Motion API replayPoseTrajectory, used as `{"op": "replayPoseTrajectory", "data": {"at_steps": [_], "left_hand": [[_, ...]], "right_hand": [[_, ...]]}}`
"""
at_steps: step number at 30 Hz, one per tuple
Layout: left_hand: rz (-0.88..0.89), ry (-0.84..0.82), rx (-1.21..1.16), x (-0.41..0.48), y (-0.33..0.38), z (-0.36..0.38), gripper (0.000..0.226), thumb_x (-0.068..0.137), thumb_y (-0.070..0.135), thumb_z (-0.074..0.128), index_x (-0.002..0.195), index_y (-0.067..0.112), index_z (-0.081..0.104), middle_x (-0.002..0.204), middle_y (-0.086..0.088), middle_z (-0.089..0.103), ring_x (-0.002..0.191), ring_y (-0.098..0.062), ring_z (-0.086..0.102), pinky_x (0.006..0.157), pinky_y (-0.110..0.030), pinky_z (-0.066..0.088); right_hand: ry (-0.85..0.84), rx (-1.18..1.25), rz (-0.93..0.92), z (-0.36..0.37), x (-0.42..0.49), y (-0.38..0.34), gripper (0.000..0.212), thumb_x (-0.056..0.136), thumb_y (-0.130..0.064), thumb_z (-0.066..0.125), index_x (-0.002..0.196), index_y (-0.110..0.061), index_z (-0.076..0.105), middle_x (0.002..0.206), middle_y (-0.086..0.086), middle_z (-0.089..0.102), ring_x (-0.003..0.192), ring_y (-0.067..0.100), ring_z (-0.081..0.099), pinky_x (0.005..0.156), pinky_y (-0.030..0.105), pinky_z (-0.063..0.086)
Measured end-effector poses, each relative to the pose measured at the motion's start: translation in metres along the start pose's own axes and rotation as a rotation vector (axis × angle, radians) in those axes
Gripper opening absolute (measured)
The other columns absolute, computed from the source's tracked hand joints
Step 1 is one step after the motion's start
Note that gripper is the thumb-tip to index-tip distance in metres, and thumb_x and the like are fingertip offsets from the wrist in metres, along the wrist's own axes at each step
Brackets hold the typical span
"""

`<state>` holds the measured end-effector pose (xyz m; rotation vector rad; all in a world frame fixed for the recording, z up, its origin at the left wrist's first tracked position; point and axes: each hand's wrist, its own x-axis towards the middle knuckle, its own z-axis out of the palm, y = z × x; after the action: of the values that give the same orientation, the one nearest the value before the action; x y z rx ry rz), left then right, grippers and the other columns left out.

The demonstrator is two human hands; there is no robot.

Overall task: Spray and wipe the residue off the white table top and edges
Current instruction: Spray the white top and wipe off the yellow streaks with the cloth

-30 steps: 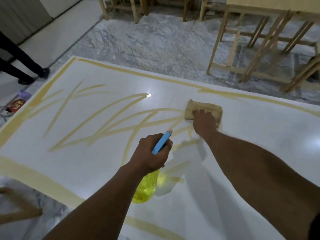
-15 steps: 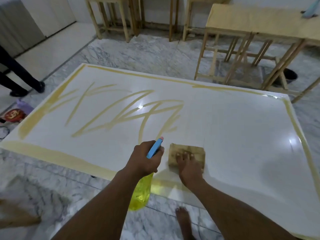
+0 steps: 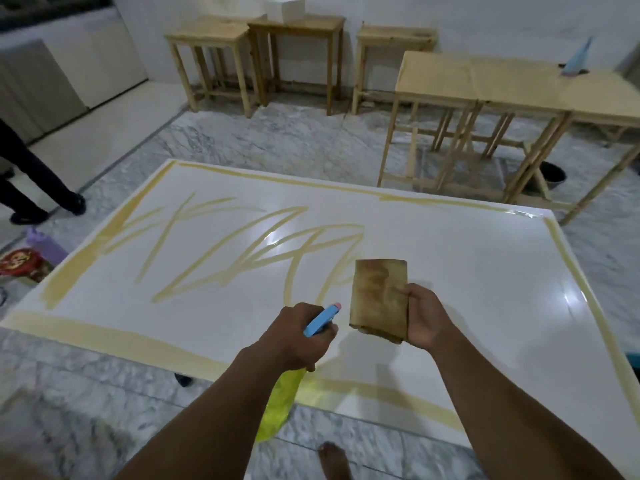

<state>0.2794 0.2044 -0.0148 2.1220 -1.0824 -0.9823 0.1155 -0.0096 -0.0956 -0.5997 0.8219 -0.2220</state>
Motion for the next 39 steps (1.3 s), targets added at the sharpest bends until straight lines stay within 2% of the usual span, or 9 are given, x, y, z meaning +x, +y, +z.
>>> {"op": "replayPoseTrajectory", "data": {"at_steps": [5, 9, 18, 21, 24, 26, 32, 35, 39], "left_hand": [[0.015, -0.090, 0.119, 0.028, 0.019, -0.017, 0.025, 0.100, 0.033, 0.058, 0.081, 0.018, 0.061, 0.071, -0.001, 0.065, 0.049, -0.018, 0.072, 0.059, -0.030, 0.059], [0.019, -0.116, 0.150, 0.042, 0.023, -0.023, 0.019, 0.099, 0.035, 0.058, 0.081, 0.028, 0.060, 0.082, -0.003, 0.070, 0.047, -0.014, 0.070, 0.056, -0.020, 0.054], [0.062, -0.055, 0.325, 0.012, 0.015, -0.010, 0.031, 0.093, 0.035, 0.054, 0.064, 0.025, 0.051, 0.056, 0.004, 0.059, 0.048, -0.019, 0.069, 0.052, -0.024, 0.049], [0.062, -0.055, 0.333, -0.005, 0.007, -0.008, 0.025, 0.095, 0.032, 0.055, 0.074, 0.018, 0.056, 0.065, -0.005, 0.064, 0.053, -0.023, 0.071, 0.054, -0.028, 0.053], [0.039, 0.011, 0.199, -0.016, -0.004, -0.016, 0.022, 0.098, 0.029, 0.056, 0.089, 0.009, 0.061, 0.083, -0.014, 0.071, 0.054, -0.024, 0.075, 0.060, -0.033, 0.059], [0.031, 0.073, 0.111, -0.017, -0.009, -0.024, 0.020, 0.098, 0.026, 0.057, 0.090, 0.009, 0.061, 0.085, -0.014, 0.069, 0.050, -0.021, 0.074, 0.053, -0.029, 0.059], [0.045, 0.144, 0.045, 0.019, -0.006, -0.039, 0.018, 0.099, 0.023, 0.059, 0.089, 0.009, 0.064, 0.076, -0.006, 0.066, 0.047, -0.016, 0.070, 0.045, -0.013, 0.046], [0.020, 0.169, -0.016, 0.062, -0.004, -0.055, 0.018, 0.099, 0.024, 0.058, 0.089, 0.010, 0.064, 0.077, -0.009, 0.068, 0.049, -0.019, 0.072, 0.048, -0.019, 0.052], [-0.033, 0.216, -0.089, 0.119, -0.001, -0.074, 0.020, 0.100, 0.022, 0.059, 0.091, 0.006, 0.065, 0.075, -0.011, 0.066, 0.053, -0.027, 0.073, 0.048, -0.024, 0.056]], "right_hand": [[-0.014, -0.038, -0.013, 0.020, 0.025, -0.013, 0.048, 0.090, -0.010, 0.053, 0.137, -0.008, 0.055, 0.133, 0.021, 0.062, 0.123, 0.042, 0.059, 0.105, 0.060, 0.044], [-0.050, -0.150, 0.031, 0.026, 0.034, -0.027, 0.049, 0.091, -0.006, 0.049, 0.139, -0.015, 0.054, 0.135, 0.021, 0.061, 0.126, 0.042, 0.056, 0.109, 0.064, 0.038], [-0.062, -0.245, 0.046, 0.034, 0.005, -0.005, 0.044, 0.093, -0.007, 0.044, 0.134, -0.014, 0.058, 0.132, 0.020, 0.063, 0.120, 0.039, 0.060, 0.108, 0.055, 0.042], [-0.038, -0.333, 0.089, 0.023, -0.009, 0.010, 0.043, 0.090, -0.008, 0.048, 0.130, -0.016, 0.062, 0.129, 0.019, 0.065, 0.121, 0.040, 0.060, 0.106, 0.054, 0.045], [0.048, -0.611, 0.173, 0.015, -0.015, 0.009, 0.053, 0.074, -0.010, 0.061, 0.127, -0.013, 0.063, 0.127, 0.020, 0.065, 0.118, 0.042, 0.061, 0.099, 0.052, 0.050], [0.090, -0.789, 0.225, 0.015, -0.016, -0.003, 0.060, 0.068, -0.007, 0.064, 0.127, -0.008, 0.060, 0.126, 0.022, 0.063, 0.113, 0.041, 0.062, 0.097, 0.053, 0.050], [0.199, -0.994, 0.193, 0.034, 0.036, -0.074, 0.046, 0.082, 0.002, 0.052, 0.128, -0.005, 0.056, 0.126, 0.022, 0.061, 0.108, 0.038, 0.063, 0.086, 0.043, 0.056], [0.270, -1.098, 0.116, 0.053, 0.102, -0.126, 0.051, 0.080, 0.002, 0.052, 0.130, -0.004, 0.052, 0.129, 0.023, 0.057, 0.112, 0.039, 0.060, 0.093, 0.048, 0.051], [0.274, -1.376, -0.003, 0.081, 0.185, -0.192, 0.050, 0.090, -0.007, 0.045, 0.140, -0.013, 0.049, 0.127, 0.017, 0.055, 0.100, 0.032, 0.059, 0.078, 0.040, 0.046]]}}
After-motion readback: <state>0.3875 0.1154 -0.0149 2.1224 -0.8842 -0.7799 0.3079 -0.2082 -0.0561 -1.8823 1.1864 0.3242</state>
